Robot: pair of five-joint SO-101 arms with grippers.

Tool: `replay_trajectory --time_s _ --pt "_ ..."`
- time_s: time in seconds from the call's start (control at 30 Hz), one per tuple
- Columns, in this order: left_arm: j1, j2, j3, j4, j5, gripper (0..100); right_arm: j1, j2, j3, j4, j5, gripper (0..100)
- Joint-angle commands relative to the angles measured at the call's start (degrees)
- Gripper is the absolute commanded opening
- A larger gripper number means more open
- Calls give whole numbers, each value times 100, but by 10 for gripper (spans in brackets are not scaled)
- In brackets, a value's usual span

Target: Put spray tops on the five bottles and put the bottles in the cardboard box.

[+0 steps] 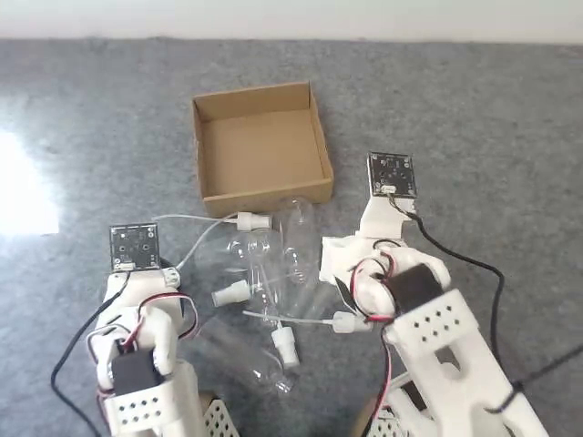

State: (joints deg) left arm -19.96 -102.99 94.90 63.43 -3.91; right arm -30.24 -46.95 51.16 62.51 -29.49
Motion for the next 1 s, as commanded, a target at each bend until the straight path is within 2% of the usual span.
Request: replay_trajectory --time_s 0.0,0.33,0.97 --pt "-9 -79 -75 -158 -62 12 -330 453 -325 -145 -158 243" --pt "-9 -79 -75 -158 -62 12 -576 1525 -422 -611 -492 243" --pt "-9 -79 -75 -149 -62 12 -251 2598 -422 -1631 -738 242"
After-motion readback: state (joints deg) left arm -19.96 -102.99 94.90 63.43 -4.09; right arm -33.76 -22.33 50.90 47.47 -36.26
